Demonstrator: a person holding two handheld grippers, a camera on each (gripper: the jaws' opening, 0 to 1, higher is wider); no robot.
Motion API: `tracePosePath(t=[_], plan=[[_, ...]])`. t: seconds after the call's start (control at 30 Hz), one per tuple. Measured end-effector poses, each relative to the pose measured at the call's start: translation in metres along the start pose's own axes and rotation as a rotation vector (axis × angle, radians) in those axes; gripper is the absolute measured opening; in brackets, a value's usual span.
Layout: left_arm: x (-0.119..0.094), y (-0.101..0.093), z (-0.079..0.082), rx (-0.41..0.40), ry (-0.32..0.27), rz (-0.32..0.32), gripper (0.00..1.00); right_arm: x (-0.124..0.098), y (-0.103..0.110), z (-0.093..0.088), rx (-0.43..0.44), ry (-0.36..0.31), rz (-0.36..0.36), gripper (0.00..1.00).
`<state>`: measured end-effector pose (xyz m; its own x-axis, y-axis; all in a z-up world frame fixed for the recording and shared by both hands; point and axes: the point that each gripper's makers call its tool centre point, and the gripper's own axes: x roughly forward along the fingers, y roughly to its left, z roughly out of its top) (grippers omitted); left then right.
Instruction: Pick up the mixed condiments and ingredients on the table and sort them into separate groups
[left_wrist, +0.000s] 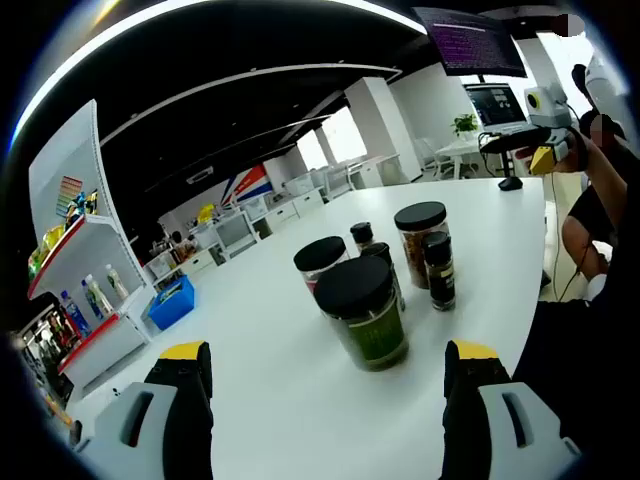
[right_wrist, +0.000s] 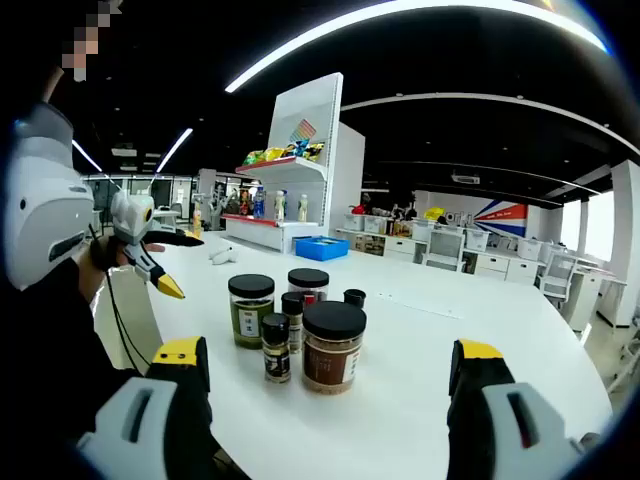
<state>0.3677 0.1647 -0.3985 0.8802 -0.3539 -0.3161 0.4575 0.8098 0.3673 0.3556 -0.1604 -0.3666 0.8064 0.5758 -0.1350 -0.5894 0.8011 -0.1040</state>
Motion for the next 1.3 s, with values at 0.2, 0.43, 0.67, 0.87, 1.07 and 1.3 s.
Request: tracePosePath(t=[0.2,0.43,0.67,0.87,1.07,1.3], plan=[[0.001,0.0002,0.0014,0.04,0.004,0.016,0.95,-0.0005,-0.004,-0.0027,0.001,0.008,-0.007,0.97],[0.0031,-0.0026,0.004,0.025,-0.01,-0.002,0.95,-0.0009,-0.0048,-0.003,-0.003,0.016,-0.011,0.97],[0.0063,-0.0022,0.0029,0.022,-0.011,-0.007,0.95,-0.0008,-0.0047,-0.0041,-0.001,0.019,-0.015,0.97],[0.0072,-0.0033,0.0004,0.02,-0.009,-0.011,0.95,0.0001,-0.0048,-0.0063,0.0,0.026,-0.015,0.97],[0.0075,-0.0035,-0.0006,0.019,-0.01,-0.011,0.95,0.0015,-0.0037,-0.0054,0.0,0.021,-0.01,0.97],[0.0073,-0.0046,-0.0018,0.017,-0.008,-0.011,0.95,-0.0007,-0.0031,-0.0073,0.001,0.024,-0.011,0.97]])
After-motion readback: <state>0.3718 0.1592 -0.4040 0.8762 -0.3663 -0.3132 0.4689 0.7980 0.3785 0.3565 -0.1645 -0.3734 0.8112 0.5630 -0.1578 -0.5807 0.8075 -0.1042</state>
